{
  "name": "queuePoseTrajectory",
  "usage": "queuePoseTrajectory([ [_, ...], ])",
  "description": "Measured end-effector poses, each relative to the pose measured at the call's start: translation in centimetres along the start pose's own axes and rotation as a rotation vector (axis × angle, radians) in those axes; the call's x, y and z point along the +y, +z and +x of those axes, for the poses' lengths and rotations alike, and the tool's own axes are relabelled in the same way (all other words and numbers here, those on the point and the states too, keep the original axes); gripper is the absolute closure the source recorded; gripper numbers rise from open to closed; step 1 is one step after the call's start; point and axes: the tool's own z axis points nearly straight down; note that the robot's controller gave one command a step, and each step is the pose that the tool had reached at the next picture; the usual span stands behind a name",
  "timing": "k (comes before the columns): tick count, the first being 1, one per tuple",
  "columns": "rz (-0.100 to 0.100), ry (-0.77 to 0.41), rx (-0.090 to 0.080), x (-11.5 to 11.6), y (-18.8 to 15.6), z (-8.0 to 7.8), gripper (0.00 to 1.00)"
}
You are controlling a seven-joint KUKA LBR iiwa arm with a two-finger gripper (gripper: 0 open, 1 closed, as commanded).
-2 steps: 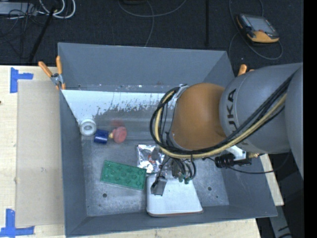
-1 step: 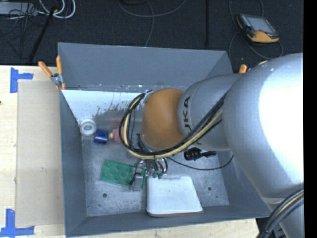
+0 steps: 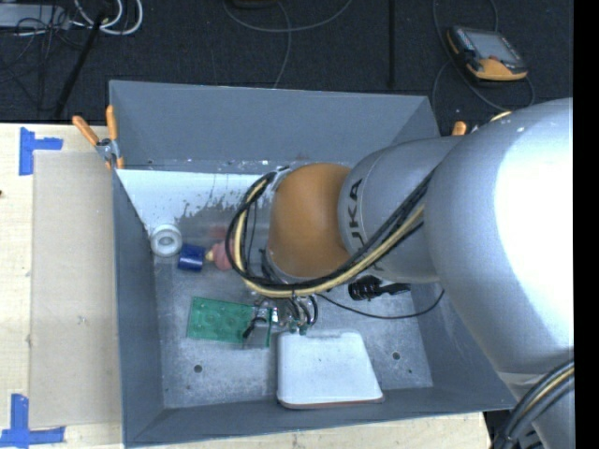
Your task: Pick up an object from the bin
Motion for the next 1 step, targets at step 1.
queuePoseTrajectory([
  [1, -0.001, -0.009, -0.011, 1.56, -13.99, -2.31, 1.0],
])
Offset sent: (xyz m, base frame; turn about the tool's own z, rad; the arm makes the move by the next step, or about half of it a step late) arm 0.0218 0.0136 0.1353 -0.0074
